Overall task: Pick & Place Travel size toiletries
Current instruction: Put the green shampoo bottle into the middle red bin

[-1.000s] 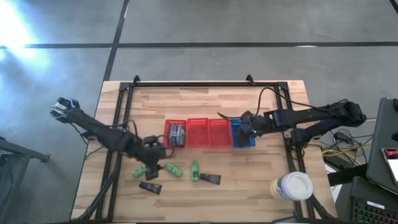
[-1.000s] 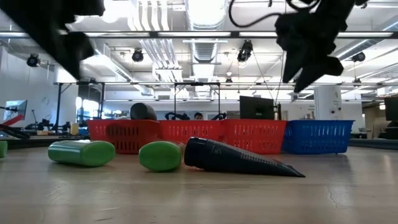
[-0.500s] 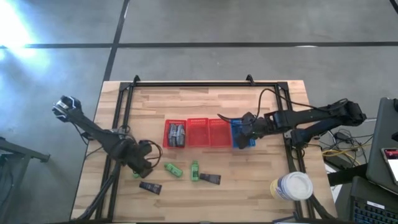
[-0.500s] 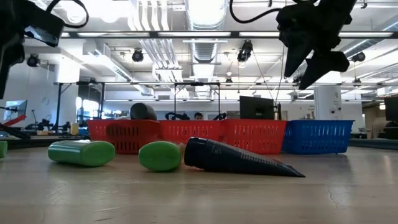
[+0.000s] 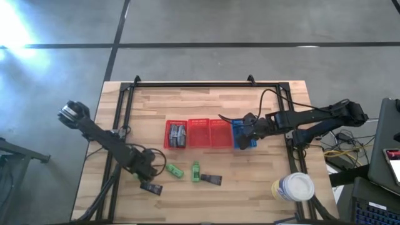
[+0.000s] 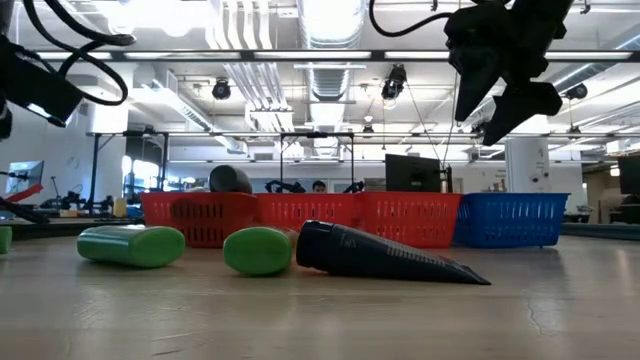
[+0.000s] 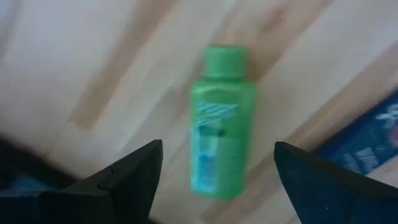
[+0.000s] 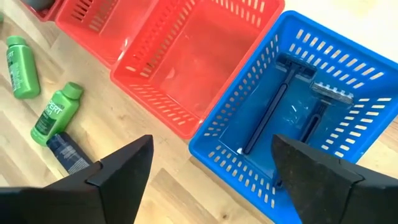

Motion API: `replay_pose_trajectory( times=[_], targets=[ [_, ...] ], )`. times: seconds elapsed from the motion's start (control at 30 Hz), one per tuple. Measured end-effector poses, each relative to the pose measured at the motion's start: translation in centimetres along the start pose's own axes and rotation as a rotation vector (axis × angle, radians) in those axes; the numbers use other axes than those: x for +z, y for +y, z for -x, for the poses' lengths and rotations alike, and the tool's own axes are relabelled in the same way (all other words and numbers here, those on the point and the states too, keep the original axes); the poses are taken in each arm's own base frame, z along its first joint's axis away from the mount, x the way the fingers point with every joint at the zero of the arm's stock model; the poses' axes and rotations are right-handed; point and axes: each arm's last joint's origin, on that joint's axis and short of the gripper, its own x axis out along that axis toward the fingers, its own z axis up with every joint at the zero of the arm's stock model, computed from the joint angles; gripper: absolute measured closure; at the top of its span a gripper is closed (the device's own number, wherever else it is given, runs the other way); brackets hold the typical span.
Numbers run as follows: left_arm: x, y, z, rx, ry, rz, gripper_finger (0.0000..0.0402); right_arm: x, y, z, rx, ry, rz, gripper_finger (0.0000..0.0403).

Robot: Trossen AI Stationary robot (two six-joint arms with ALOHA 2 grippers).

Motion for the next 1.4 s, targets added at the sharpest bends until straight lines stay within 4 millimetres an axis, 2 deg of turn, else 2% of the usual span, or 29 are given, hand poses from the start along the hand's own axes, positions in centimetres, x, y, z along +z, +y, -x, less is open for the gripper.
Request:
replay_pose_trajectory(
  times=[0.17,0.37,0.5,0.63,0.9,1.03,1.2,1.3,1.4],
  targets=[
    [0.3,-1.0,-1.2,-0.023,-0.011,-0.095,0.009,0.0,0.0,0.0,0.0,-0.001,-0.003,0.0074],
    [0.4,-0.8,-3.0,0.054,0.022,-0.126,0.009,0.0,0.0,0.0,-0.003,-0.007,-0.004,0.0081],
    [0.3,-0.9,-3.6,0.036,0.054,-0.142,0.0103,0.0,0.0,0.0,-0.004,-0.008,-0.004,0.009],
    [0.3,-1.0,-3.7,0.02,0.065,-0.145,0.0139,0.1,0.0,0.0,-0.009,-0.017,-0.003,0.0101],
    [0.4,-1.1,-3.0,-0.034,0.046,-0.136,0.0247,0.1,0.0,0.0,-0.009,-0.017,0.005,0.0118],
    [0.9,-1.3,-1.4,-0.085,-0.026,-0.096,0.0265,0.1,0.0,0.0,-0.009,-0.017,0.008,0.0125],
    [2.5,-1.9,2.8,-0.267,-0.255,-0.013,0.0249,0.0,0.0,0.0,-0.002,-0.007,-0.007,0.0132],
    [4.8,-1.8,5.5,-0.43,-0.485,0.065,0.0248,0.0,0.0,0.0,0.002,-0.001,-0.009,0.0136],
    [8.4,-0.8,7.5,-0.554,-0.67,0.158,0.0249,0.0,0.0,0.0,0.003,-0.001,-0.018,0.014]
  ],
)
